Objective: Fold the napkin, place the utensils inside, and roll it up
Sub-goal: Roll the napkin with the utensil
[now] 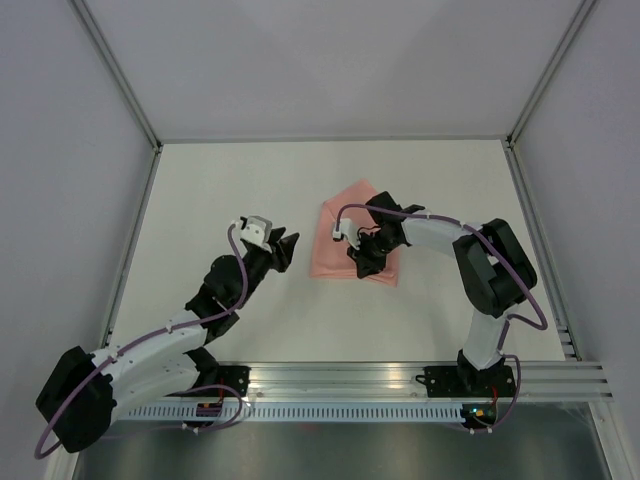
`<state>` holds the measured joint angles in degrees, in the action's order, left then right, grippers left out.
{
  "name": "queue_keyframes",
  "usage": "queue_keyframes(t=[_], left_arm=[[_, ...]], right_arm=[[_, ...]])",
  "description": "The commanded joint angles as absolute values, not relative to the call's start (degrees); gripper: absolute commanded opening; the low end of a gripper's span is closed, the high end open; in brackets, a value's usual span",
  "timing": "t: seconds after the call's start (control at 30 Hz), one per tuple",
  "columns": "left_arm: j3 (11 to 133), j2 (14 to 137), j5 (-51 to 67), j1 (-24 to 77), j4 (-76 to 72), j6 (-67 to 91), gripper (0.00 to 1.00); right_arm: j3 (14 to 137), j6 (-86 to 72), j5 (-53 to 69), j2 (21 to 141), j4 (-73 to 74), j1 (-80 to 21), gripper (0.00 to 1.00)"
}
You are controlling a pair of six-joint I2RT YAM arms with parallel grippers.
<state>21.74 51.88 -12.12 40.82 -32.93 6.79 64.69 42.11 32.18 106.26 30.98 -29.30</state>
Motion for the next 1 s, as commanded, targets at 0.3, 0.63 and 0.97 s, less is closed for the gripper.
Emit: queue_keyframes(t=[0.3, 0.63, 0.97], left_arm=[[19.8, 69.1, -12.9, 54.5, -52.1, -18.1, 0.48], [27.4, 89.0, -15.3, 65.3, -52.4, -30.8, 0.54], [30.1, 99.1, -11.3, 66.2, -54.9, -39.3, 0.61]], right_arm=[[67.5, 48.5, 35.5, 115.4, 46.0, -25.6, 0.11], [69.3, 50.8, 36.1, 118.4, 48.7, -23.6, 0.10], [69.3, 51.2, 35.9, 119.2, 48.4, -22.4, 0.10]])
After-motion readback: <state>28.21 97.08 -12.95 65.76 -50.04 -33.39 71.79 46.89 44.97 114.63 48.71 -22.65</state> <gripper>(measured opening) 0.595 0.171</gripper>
